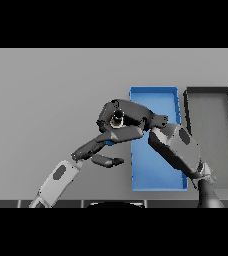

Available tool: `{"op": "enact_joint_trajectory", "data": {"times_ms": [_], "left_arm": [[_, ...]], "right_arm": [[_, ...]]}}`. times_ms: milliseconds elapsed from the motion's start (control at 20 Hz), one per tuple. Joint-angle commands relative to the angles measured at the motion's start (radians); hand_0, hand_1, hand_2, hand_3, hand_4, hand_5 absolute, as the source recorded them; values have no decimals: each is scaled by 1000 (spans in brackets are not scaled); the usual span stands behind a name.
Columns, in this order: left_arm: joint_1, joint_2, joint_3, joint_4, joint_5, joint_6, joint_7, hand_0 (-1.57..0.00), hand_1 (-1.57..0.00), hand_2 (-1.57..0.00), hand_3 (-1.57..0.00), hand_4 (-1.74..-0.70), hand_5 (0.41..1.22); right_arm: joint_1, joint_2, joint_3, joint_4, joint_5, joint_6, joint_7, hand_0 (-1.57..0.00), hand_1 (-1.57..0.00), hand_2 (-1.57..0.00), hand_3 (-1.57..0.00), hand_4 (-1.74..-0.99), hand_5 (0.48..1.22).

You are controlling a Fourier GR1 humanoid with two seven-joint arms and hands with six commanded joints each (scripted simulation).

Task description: Pick up the blue pipe and place it into the blue bin.

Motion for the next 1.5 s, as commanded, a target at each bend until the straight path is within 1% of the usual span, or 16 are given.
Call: {"op": "enact_joint_trajectory", "data": {"times_ms": [0,100,150,250,350,400,550,850,950,1050,1150,1200,1250,1300,1350,1450], "left_arm": [[-6,-12,-7,8,-3,0,10,0,0,0,1,-867,486],[-2,-7,-6,5,-2,-5,-13,0,0,0,1,-866,484],[-2,-6,-4,-6,4,-4,-5,1,1,1,1,-864,483],[3,-4,-2,-1,5,-2,25,1,1,1,1,-856,484],[10,4,-1,-12,0,2,17,1,1,1,1,-844,481],[6,1,-1,-14,-3,8,27,1,1,1,1,-841,477],[13,8,-3,-16,-28,25,20,1,1,1,1,-827,467],[10,19,4,-29,-19,17,24,1,1,1,1,-828,463],[11,23,5,-20,-22,17,26,1,1,1,1,-826,466],[15,31,8,-35,-11,10,28,1,1,1,1,-828,469],[24,31,3,-35,-14,8,17,1,1,1,1,-829,470],[31,30,-1,-27,-20,10,9,1,1,1,1,-828,470],[37,26,-8,-35,-21,11,4,1,1,1,1,-826,470],[25,21,-5,-36,-19,14,21,1,1,1,1,-827,471],[34,23,-12,-47,-22,14,22,1,1,1,1,-827,472],[28,16,-13,-49,-27,23,35,1,1,1,1,-826,475]], "right_arm": [[-37,-19,-25,33,-5,19,-23,-1571,-1571,-1571,-1571,-1495,1221],[-104,-49,-68,97,-6,-14,-43,-1571,-1571,-1571,-1571,-1496,1221],[-128,-59,-90,145,6,-26,-66,-1571,-1571,-1571,-1571,-1496,1221],[-157,-94,-114,205,44,-57,-78,-1571,-1571,-1571,-1571,-1498,1221],[-147,-139,-135,279,88,-59,-88,-1571,-1571,-1571,-1571,-1498,1221],[-149,-149,-145,333,114,-67,-94,-1571,-1571,-1571,-1571,-1498,1221],[-111,-200,-182,446,121,-60,-74,-1571,-1571,-1571,-1571,-1499,1221],[65,-228,-178,520,156,-116,-41,-1571,-1571,-1571,-1571,-1499,1221],[144,-236,-162,490,166,-168,-6,-1571,-1571,-1571,-1571,-1499,1221],[209,-242,-149,484,178,-215,34,-1571,-1571,-1571,-1571,-1499,1221],[272,-260,-130,448,192,-275,91,-1571,-1571,-1571,-1571,-1499,1221],[296,-270,-112,427,197,-283,118,-1571,-1571,-1571,-1351,-1548,1221],[318,-280,-97,416,210,-283,146,-1571,-1571,-1571,-1080,-1586,1221],[345,-281,-81,405,227,-278,159,-1571,-1571,-1571,-1178,-1569,1221],[377,-277,-69,403,239,-273,158,-1571,-1571,-1571,-1041,-1603,1221],[397,-293,-20,414,258,-282,160,-1571,-1571,-1571,-693,-1653,1205]]}}
